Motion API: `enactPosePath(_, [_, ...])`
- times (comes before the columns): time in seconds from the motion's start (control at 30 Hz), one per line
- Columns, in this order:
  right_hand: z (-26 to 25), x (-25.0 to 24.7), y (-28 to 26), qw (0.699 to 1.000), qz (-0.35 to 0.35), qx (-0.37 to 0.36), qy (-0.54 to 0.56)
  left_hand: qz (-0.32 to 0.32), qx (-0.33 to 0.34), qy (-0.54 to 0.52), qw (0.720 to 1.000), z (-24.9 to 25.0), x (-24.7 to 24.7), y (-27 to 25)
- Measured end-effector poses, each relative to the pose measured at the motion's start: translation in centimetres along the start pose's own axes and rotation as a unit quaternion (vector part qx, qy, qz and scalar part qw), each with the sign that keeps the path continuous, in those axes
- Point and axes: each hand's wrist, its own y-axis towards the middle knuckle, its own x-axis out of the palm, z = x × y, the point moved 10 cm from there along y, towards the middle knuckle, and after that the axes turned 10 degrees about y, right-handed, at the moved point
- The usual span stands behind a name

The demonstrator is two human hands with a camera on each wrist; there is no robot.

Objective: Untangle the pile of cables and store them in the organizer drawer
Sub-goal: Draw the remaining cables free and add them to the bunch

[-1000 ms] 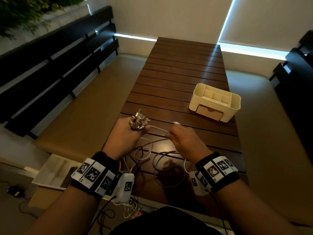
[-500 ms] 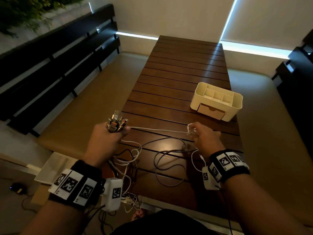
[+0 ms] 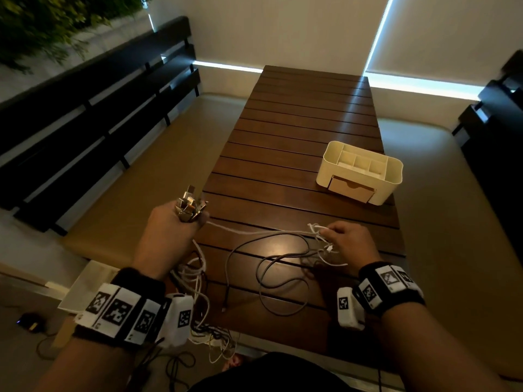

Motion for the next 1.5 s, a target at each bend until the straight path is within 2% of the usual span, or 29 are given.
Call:
enactPosePath(0.07, [-1.9, 0.9, -0.2, 0.999, -0.008, -0.035, -0.014, 0.021, 0.024, -0.006, 0.999, 2.2, 0.3, -0.7])
enactPosePath(0.17, [-5.5, 2.2, -1.1, 0.994, -0.029, -0.1, -0.035, -0.045, 0.073, -0.013, 0.996, 5.4, 3.7, -1.4])
enactPosePath(0.23, [-7.8, 2.9, -1.9, 0.989, -0.038, -0.136, -0.04, -0.104, 0.119, 0.022, 0.987, 7.1, 6.8, -1.7])
enactPosePath(0.3, [-9.4, 3.5, -2.6, 0.986, -0.047, -0.156, -0.024, -0.144, 0.131, 0.063, 0.979, 7.7, 9.3, -1.6])
enactPosePath(0.43, [-11.0, 4.1, -3.9, 0.982, -0.06, -0.18, -0.003, -0.157, 0.154, 0.123, 0.968, 7.8, 11.1, -1.4])
enactPosePath(0.5, [-10.5, 3.8, -3.8, 0.986, -0.058, -0.155, 0.028, -0.14, 0.168, 0.122, 0.968, 7.7, 10.6, -1.2])
enactPosePath(0.6, [-6.8, 3.0, -2.3, 0.995, -0.039, -0.06, 0.063, -0.12, 0.155, 0.011, 0.981, 6.8, 8.8, -1.0])
enactPosePath(0.7, [-1.5, 1.1, -0.4, 0.998, 0.016, 0.021, -0.056, -0.072, 0.154, -0.077, 0.982, 5.9, 6.1, -0.9])
enactPosePath(0.8, [3.8, -0.4, 0.8, 0.971, 0.019, 0.105, -0.213, -0.056, 0.131, -0.096, 0.985, 4.6, 4.4, -0.2])
enactPosePath(0.87, [5.9, -0.4, 1.1, 0.958, -0.01, 0.158, -0.24, -0.074, 0.129, -0.073, 0.986, 4.2, 4.4, 0.0])
enactPosePath(0.93, [5.5, -0.6, 0.6, 0.955, -0.002, 0.188, -0.231, -0.082, 0.128, -0.058, 0.987, 4.2, 4.5, 0.1])
enactPosePath(1.0, [2.6, -1.0, 0.1, 0.961, 0.027, 0.152, -0.231, -0.083, 0.127, -0.058, 0.987, 4.3, 4.5, 0.2])
enactPosePath(1.07, [-2.4, -0.3, -0.9, 0.981, 0.032, 0.044, -0.185, -0.095, 0.132, -0.059, 0.985, 4.5, 4.8, 0.0])
enactPosePath(1.13, [-8.9, 2.3, -3.2, 0.989, -0.032, -0.105, -0.097, -0.119, 0.141, -0.047, 0.982, 5.0, 5.6, -0.4])
enactPosePath(1.17, [-11.7, 3.9, -4.4, 0.981, -0.08, -0.161, -0.072, -0.129, 0.149, -0.041, 0.98, 5.3, 5.9, -0.7])
enactPosePath(1.23, [-15.2, 6.9, -6.3, 0.956, -0.173, -0.229, -0.066, -0.137, 0.159, -0.054, 0.976, 5.7, 6.2, -1.0])
enactPosePath(1.3, [-15.9, 9.0, -7.2, 0.94, -0.223, -0.244, -0.083, -0.129, 0.152, -0.084, 0.976, 5.2, 5.8, -0.8])
enactPosePath(1.37, [-14.8, 9.8, -7.2, 0.941, -0.238, -0.221, -0.091, -0.125, 0.135, -0.087, 0.979, 4.3, 5.4, -0.6])
enactPosePath(1.43, [-12.9, 10.3, -7.2, 0.946, -0.258, -0.178, -0.086, -0.12, 0.128, -0.09, 0.98, 3.8, 5.1, -0.8])
enactPosePath(1.5, [-10.8, 10.5, -7.8, 0.954, -0.282, -0.103, -0.025, -0.098, 0.109, -0.115, 0.982, 2.9, 4.1, -0.6])
